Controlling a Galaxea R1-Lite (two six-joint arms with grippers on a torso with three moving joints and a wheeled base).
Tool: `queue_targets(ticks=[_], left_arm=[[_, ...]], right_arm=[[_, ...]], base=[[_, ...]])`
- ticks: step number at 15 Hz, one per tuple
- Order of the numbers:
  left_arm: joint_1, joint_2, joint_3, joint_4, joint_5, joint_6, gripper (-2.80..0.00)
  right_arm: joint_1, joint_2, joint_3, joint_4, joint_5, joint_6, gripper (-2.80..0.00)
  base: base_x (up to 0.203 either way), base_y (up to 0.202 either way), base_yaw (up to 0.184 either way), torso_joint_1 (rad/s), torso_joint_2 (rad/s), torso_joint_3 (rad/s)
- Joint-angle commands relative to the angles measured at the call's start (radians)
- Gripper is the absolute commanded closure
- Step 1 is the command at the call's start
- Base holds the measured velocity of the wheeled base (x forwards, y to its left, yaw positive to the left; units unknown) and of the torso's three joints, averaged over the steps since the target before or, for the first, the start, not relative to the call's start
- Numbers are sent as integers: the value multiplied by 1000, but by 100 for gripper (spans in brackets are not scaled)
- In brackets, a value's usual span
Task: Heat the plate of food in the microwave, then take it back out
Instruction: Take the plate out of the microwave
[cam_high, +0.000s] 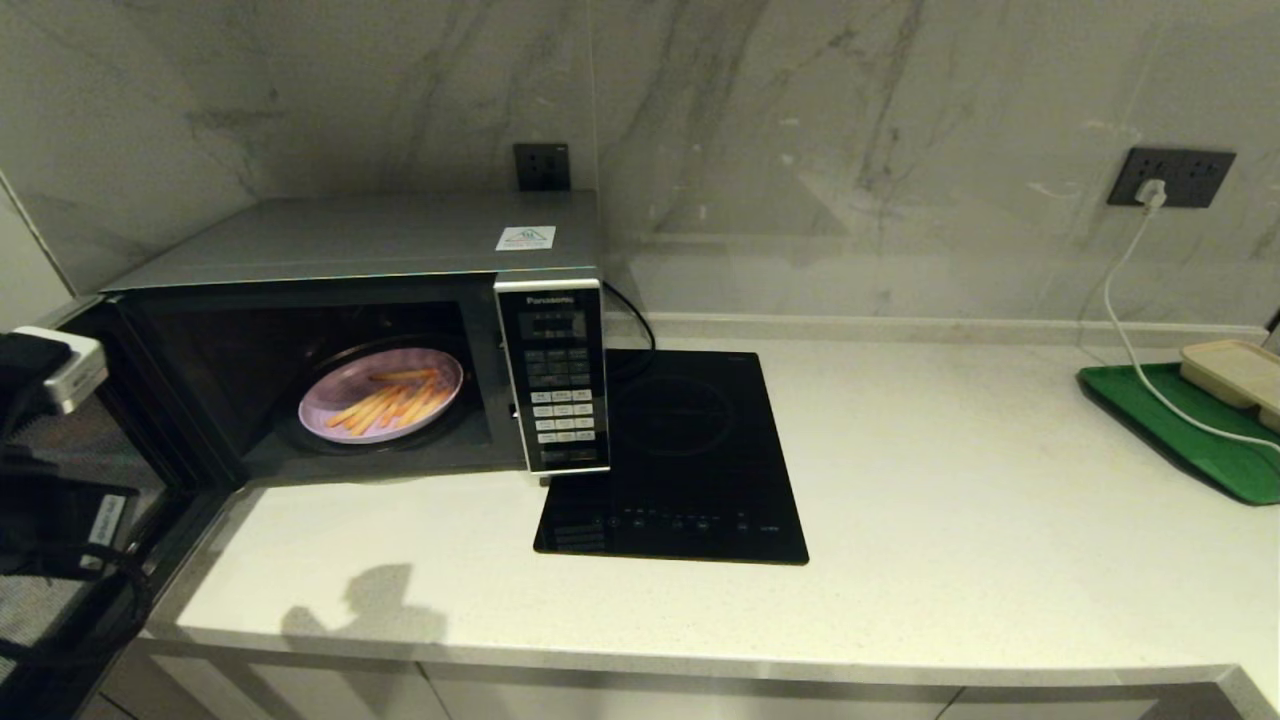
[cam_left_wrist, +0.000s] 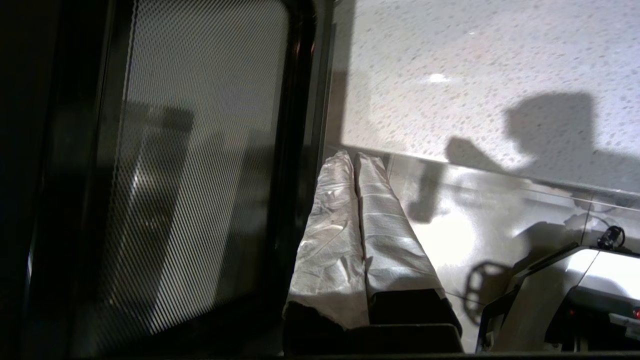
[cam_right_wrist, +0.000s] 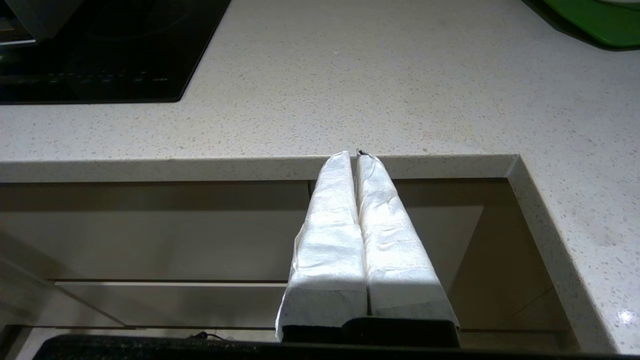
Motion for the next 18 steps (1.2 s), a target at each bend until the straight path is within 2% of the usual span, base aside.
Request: queue_targets(ticks=[1,6,8,9,13,18], left_arm=[[29,-84,52,2,1,-1,0],[-37,-128,96,2,-10,-2,0],[-47,-127,105,0,-89,-5,0],[-45,-124,107,2,-95,-7,0],[2,-102,164,-1,-97,-4,0],[80,-74,172,-46,-115,7,0]], right_arm=[[0,1,0,1,0,1,0],[1,1,0,1,0,1,0],[0,1,0,1,0,1,0],[1,1,0,1,0,1,0],[0,1,0,1,0,1,0],[0,1,0,1,0,1,0]], base=[[0,0,0,0,0,0],[0,0,0,0,0,0],[0,0,0,0,0,0],[0,0,0,0,0,0],[0,0,0,0,0,0],[0,0,0,0,0,0]])
